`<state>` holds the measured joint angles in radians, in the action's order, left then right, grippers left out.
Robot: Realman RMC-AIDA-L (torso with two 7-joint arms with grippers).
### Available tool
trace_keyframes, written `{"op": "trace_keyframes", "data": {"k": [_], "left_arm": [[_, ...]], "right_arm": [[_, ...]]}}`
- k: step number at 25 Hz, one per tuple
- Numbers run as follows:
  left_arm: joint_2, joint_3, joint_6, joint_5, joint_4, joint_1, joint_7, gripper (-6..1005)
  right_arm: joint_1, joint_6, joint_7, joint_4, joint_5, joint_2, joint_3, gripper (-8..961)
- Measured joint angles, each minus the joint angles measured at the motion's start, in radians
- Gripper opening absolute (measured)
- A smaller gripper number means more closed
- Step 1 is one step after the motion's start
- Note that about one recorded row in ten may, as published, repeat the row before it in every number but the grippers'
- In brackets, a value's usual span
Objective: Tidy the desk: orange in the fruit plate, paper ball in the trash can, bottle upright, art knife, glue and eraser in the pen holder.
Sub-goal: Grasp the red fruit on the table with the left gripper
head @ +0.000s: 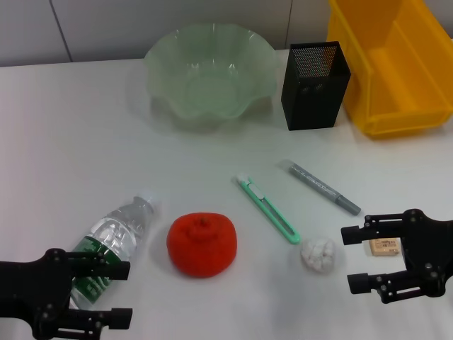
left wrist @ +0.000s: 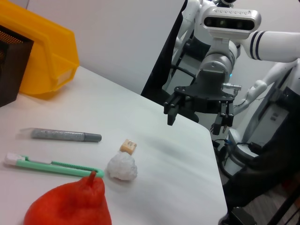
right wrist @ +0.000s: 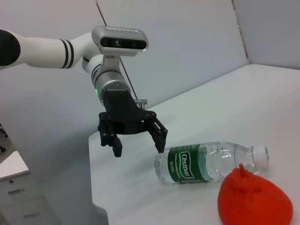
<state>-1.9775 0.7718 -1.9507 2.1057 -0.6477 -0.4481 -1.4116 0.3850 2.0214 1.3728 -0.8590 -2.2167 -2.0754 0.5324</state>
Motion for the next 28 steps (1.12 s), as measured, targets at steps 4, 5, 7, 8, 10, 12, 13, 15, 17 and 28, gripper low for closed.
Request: {"op": "trace_keyframes", "data": {"k": [4,5,7,8,10,12,13,15,17,28], "left_arm": [[-0.004,-0.003,0.003,-0.001,-0.016,-0.004,-0.012,768],[-0.007,-0.006,0.003,-0.001,-0.027,-0.005,-0.015,768],[-0.012,-0.011,0.004,-0.002,-0.043,-0.004,-0.017,768],[-0.012,-0.011,0.004,-0.002,-0.043,-0.004,-0.017,768],[-0.029,-0.02,0.019,-0.005,-0.085,0.002,-0.017,768],[-0.039,-0.025,0.034,-0.005,-0.104,0.004,-0.014,768],[-0.045,-0.026,0.045,-0.005,-0.114,0.004,-0.012,768],[-0.077,-0.025,0.092,-0.006,-0.147,0.0,0.007,768],[-0.081,-0.024,0.103,-0.006,-0.15,-0.003,0.013,768],[-0.096,-0.016,0.262,-0.049,0.007,-0.078,0.175,768]], "right_arm": [[0.0,0.001,0.005,-0.001,0.0,0.0,0.0,757],[0.0,0.001,0.005,-0.001,0.0,0.0,0.0,756],[0.003,0.002,0.008,-0.005,-0.003,0.001,0.0,755],[0.003,0.002,0.009,-0.006,-0.003,0.001,-0.001,754],[0.005,0.002,0.01,-0.006,-0.003,0.002,-0.001,753],[0.005,0.002,0.01,-0.003,-0.003,0.002,-0.002,752],[0.004,0.002,0.01,-0.001,-0.003,0.003,-0.002,751],[0.001,0.002,0.008,-0.001,-0.003,0.004,-0.002,750],[-0.003,0.002,0.006,-0.003,-0.003,0.005,-0.002,749],[-0.019,0.001,0.002,-0.017,-0.004,0.008,0.0,743]]}}
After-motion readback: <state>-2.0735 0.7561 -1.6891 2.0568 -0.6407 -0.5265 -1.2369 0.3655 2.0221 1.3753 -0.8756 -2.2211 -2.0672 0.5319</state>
